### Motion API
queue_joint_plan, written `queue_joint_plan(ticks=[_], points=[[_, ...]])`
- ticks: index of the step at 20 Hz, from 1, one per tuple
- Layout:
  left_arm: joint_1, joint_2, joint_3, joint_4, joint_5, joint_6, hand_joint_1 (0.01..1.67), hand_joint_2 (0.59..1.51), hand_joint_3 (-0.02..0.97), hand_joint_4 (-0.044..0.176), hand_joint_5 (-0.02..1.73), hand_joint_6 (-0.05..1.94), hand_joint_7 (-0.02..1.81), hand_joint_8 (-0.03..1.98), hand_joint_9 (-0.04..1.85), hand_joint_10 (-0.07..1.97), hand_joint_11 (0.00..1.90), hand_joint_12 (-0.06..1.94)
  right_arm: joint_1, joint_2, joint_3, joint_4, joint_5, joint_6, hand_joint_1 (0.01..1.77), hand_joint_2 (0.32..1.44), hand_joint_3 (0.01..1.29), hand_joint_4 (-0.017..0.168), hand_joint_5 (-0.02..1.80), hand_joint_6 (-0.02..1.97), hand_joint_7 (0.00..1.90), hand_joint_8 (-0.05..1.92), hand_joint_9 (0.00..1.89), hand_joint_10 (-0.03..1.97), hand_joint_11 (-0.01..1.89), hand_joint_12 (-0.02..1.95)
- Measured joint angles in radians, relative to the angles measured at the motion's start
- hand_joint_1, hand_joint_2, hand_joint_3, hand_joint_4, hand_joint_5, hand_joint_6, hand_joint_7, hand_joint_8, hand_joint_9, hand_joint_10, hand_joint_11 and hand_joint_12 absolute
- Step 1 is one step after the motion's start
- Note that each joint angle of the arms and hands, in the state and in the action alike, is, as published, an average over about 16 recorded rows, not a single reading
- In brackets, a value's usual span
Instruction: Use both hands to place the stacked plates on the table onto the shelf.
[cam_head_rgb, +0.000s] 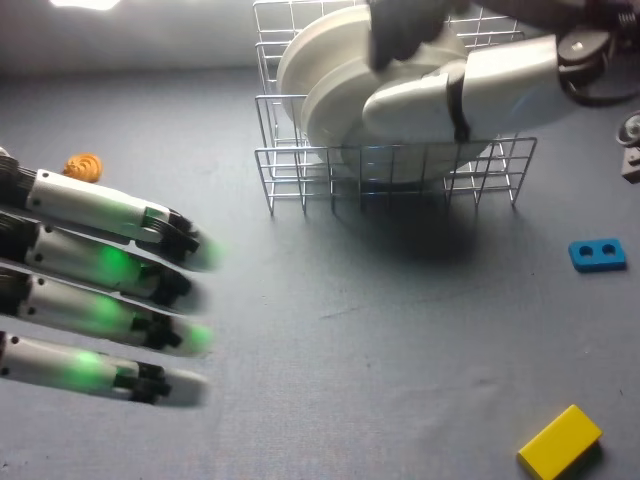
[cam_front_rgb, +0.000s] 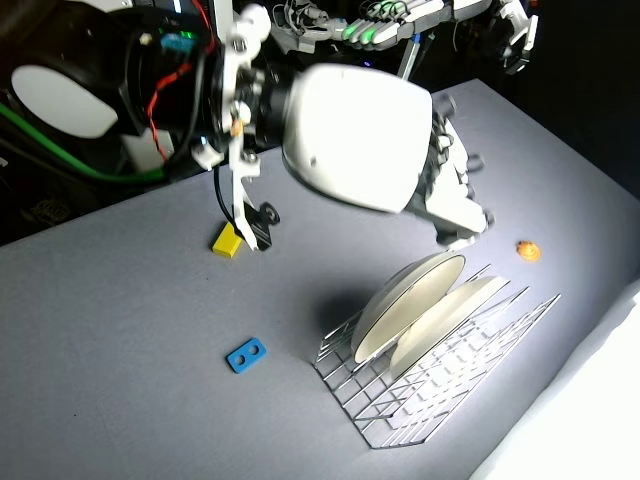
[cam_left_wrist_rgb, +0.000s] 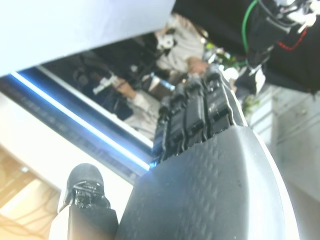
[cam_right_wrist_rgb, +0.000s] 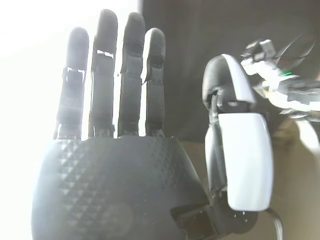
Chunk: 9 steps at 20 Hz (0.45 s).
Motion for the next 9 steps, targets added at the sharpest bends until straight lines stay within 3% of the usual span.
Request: queue_joint_plan(ticks=[3,6,9], points=[[-0.004,0.000,-0.004,0.001,0.000,0.001,0.15,1.218,0.011,0.051,0.82,1.09,0.90,1.08,0.84,1.15,0.77,1.24,-0.010,0.050,-0.069,-0.080,-0.001,-0.008,0.50,1.11,0.01,0.046,1.06,1.24,1.16,1.15,1.12,1.36,0.99,1.72],[-0.007,0.000,-0.006,0.001,0.000,0.001,0.18,1.236,0.011,0.064,1.00,1.35,1.09,1.34,1.03,1.42,0.95,1.54,-0.016,0.076,-0.108,-0.129,-0.002,-0.012,0.48,1.09,0.01,0.056,1.14,1.49,1.23,1.42,1.22,1.60,1.16,1.82],[-0.008,0.000,-0.007,0.001,0.000,0.001,0.23,1.262,0.012,0.086,1.24,1.74,1.35,1.72,1.27,1.81,1.21,1.91,-0.026,0.105,-0.150,-0.176,-0.004,-0.019,0.46,1.08,0.01,0.072,1.27,1.84,1.34,1.80,1.39,1.91,1.42,1.94]])
